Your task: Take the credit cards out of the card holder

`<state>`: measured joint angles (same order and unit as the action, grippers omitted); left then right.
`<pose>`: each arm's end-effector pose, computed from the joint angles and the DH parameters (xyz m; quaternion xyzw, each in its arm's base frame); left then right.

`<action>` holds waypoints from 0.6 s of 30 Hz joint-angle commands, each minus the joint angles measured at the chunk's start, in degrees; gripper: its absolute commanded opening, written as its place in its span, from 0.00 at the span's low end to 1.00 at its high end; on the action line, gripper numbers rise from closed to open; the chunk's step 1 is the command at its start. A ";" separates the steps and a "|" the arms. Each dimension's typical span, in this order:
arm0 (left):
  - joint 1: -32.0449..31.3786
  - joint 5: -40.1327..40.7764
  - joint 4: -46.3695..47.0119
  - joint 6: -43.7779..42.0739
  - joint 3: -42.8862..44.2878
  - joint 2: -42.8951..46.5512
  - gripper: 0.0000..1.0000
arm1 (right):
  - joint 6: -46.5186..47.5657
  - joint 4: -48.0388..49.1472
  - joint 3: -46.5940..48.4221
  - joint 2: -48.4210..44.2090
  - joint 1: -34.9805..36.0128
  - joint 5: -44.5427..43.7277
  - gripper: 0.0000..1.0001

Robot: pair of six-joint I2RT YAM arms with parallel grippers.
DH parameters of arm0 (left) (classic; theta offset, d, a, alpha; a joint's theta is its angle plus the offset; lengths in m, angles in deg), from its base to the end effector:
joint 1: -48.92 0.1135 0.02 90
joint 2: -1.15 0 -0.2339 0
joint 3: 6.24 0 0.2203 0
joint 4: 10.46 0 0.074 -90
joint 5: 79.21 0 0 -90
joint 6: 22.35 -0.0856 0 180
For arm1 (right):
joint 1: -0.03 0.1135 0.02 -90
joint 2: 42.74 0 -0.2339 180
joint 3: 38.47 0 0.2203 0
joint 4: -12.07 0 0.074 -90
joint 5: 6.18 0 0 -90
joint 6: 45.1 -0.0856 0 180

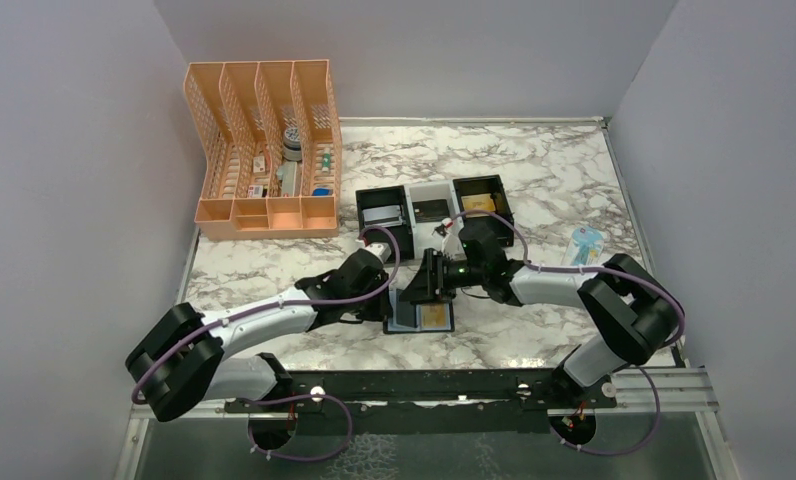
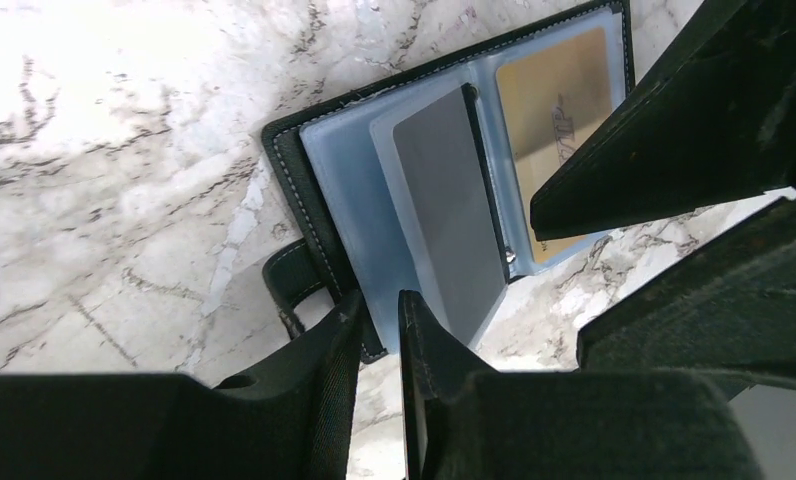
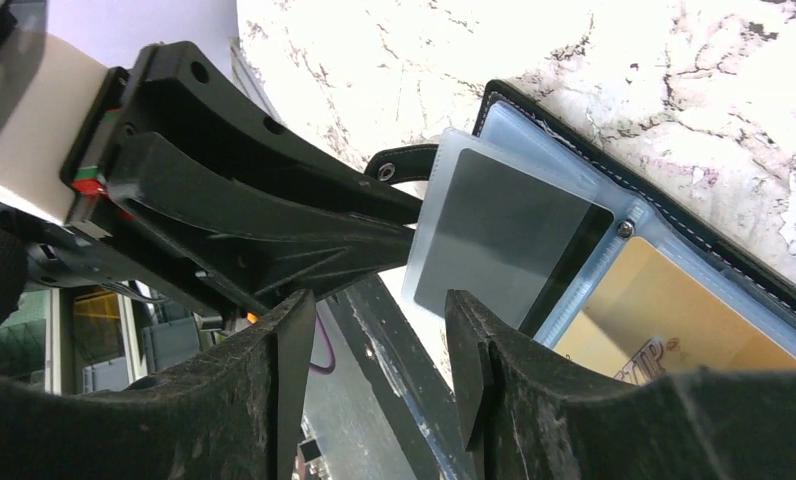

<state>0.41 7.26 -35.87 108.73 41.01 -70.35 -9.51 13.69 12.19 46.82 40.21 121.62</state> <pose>0.1616 -0.1906 0.1233 0.0714 0.9356 -0.2633 0.2242 0.1972 0.2352 0.1233 -0.0377 0.8590 0.5055 0.0716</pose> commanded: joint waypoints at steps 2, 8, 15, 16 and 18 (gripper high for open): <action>-0.30 6.11 -4.39 1.22 1.16 4.48 0.24 | -0.38 2.19 1.20 0.78 0.33 1.79 0.52; -0.35 9.68 -7.69 2.69 0.54 9.23 0.26 | 1.18 -3.43 1.28 -1.68 0.33 -4.41 0.52; -0.35 10.66 -7.33 3.49 -0.10 14.54 0.32 | 1.35 -5.86 -0.03 -3.78 0.33 -8.74 0.52; -0.35 10.50 -7.00 3.36 0.01 14.86 0.33 | 1.10 -6.67 0.02 -3.78 0.33 -9.24 0.51; -0.30 9.33 -5.65 2.84 -0.09 15.20 0.35 | 1.18 -7.98 0.40 -3.27 0.33 -9.92 0.51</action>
<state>0.41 15.85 -42.62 111.68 40.99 -56.63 -8.99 9.08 12.21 44.19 40.21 115.54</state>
